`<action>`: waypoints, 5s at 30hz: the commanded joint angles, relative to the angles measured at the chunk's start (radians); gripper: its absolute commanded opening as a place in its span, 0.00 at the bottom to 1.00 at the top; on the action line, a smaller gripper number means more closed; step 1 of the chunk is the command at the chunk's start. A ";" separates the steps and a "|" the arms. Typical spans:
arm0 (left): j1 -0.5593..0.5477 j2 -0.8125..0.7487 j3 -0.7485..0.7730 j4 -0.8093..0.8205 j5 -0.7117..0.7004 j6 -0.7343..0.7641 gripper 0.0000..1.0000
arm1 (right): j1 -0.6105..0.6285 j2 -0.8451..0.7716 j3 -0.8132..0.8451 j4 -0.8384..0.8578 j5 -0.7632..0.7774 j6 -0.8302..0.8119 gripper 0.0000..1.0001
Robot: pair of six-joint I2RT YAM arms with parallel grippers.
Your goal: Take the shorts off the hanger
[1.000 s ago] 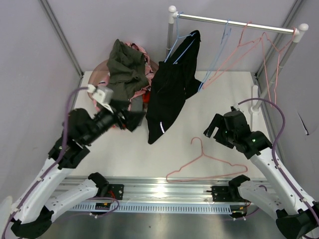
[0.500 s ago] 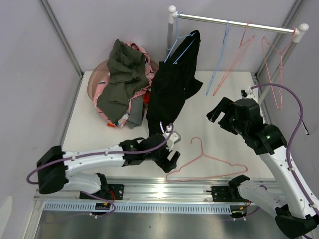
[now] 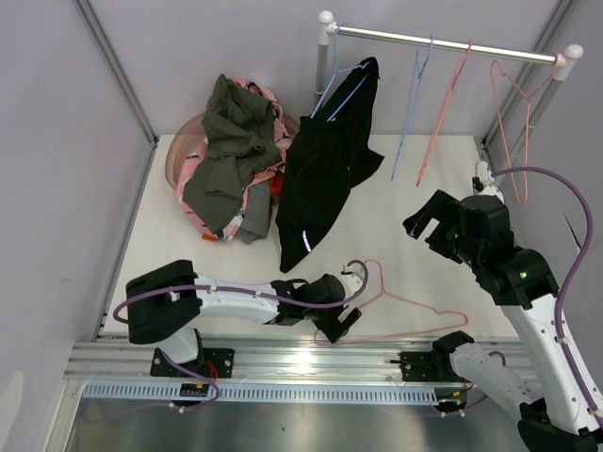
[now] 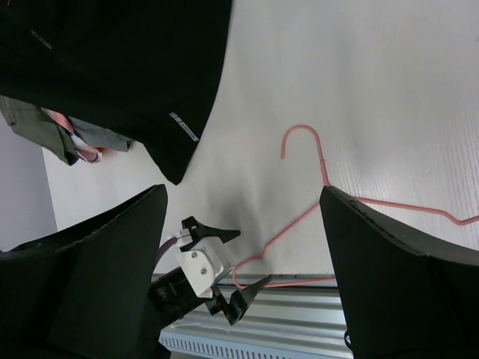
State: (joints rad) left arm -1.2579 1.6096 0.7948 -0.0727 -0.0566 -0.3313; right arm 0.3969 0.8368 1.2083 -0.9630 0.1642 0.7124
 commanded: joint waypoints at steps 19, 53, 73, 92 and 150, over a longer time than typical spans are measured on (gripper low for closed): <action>-0.199 0.239 0.072 -0.139 -0.089 -0.126 0.63 | -0.016 -0.088 -0.035 -0.008 -0.032 0.021 0.90; -0.175 -0.035 0.191 -0.392 -0.362 -0.117 0.00 | -0.027 -0.027 0.287 0.078 -0.120 -0.094 0.97; 0.081 -0.603 0.328 -0.429 -0.417 0.222 0.00 | -0.033 0.277 0.321 0.185 -0.652 -0.294 0.99; 0.083 -0.752 0.475 -0.535 -0.433 0.252 0.00 | -0.038 0.292 -0.041 0.492 -0.856 -0.240 0.99; 0.083 -0.809 0.656 -0.570 -0.135 0.195 0.00 | -0.129 0.107 -0.027 0.774 -1.456 -0.200 0.00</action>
State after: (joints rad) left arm -1.1774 0.7879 1.4345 -0.7124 -0.1974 -0.1310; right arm 0.2577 0.9592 1.1912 -0.2668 -1.2873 0.4801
